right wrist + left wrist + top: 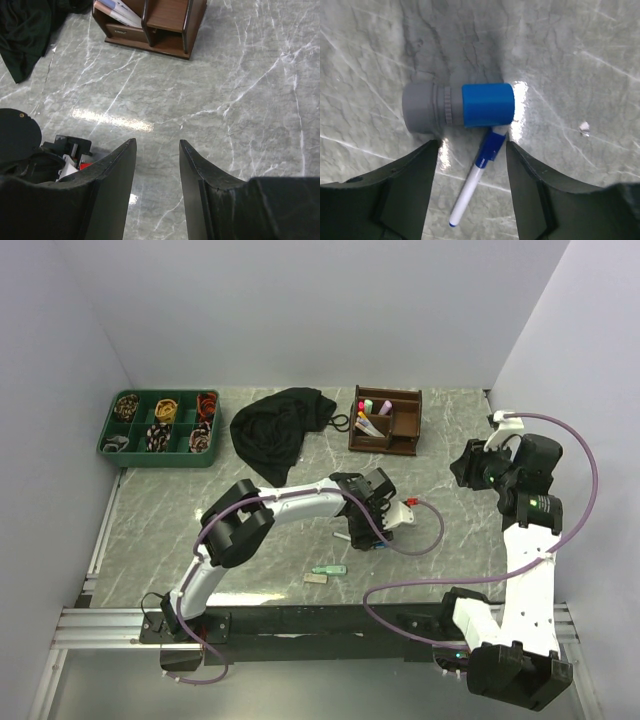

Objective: Sort the stationery into containers
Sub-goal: Pick up the pen from the center of the board.

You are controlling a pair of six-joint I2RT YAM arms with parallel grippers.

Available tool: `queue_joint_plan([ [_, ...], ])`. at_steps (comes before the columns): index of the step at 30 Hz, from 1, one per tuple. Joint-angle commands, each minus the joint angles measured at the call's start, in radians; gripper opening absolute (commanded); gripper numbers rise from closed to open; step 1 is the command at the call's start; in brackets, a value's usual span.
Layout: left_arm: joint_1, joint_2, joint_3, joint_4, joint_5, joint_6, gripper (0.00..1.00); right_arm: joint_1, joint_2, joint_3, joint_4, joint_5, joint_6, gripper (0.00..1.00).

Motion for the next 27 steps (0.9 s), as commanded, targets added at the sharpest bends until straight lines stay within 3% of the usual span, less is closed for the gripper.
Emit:
queue_joint_plan([
  [1,-0.019,-0.001,-0.026,0.047,0.02,0.018,0.61,-0.009,0.002,0.036,0.047,-0.001,0.01,0.47],
  [5,-0.019,0.01,-0.012,0.047,0.035,0.008,0.36,-0.01,0.008,0.036,0.049,-0.006,0.013,0.47],
  [8,-0.01,-0.031,0.005,0.01,0.069,-0.003,0.24,-0.01,0.021,0.055,0.029,-0.015,0.01,0.47],
  [13,0.062,-0.177,0.045,-0.111,0.197,-0.008,0.13,-0.01,0.039,0.067,0.016,-0.159,0.019,0.45],
  [16,0.151,-0.24,0.138,-0.209,0.262,-0.024,0.02,-0.009,0.057,0.062,0.041,-0.289,0.031,0.45],
  [19,0.257,-0.254,0.282,-0.231,0.351,-0.081,0.01,-0.004,0.093,0.061,0.103,-0.339,0.118,0.42],
  [22,0.395,-0.277,0.373,-0.028,0.437,-0.242,0.01,0.016,0.117,0.014,0.229,-0.38,0.276,0.29],
  [24,0.447,-0.306,0.333,0.164,0.449,-0.464,0.01,0.092,0.099,-0.02,0.315,-0.37,0.37,0.21],
  [25,0.492,-0.334,0.306,0.388,0.439,-0.538,0.01,0.135,0.082,-0.058,0.423,-0.351,0.393,0.19],
  [27,0.523,-0.328,0.284,0.534,0.396,-0.723,0.01,0.273,0.03,-0.082,0.513,-0.25,0.404,0.14],
])
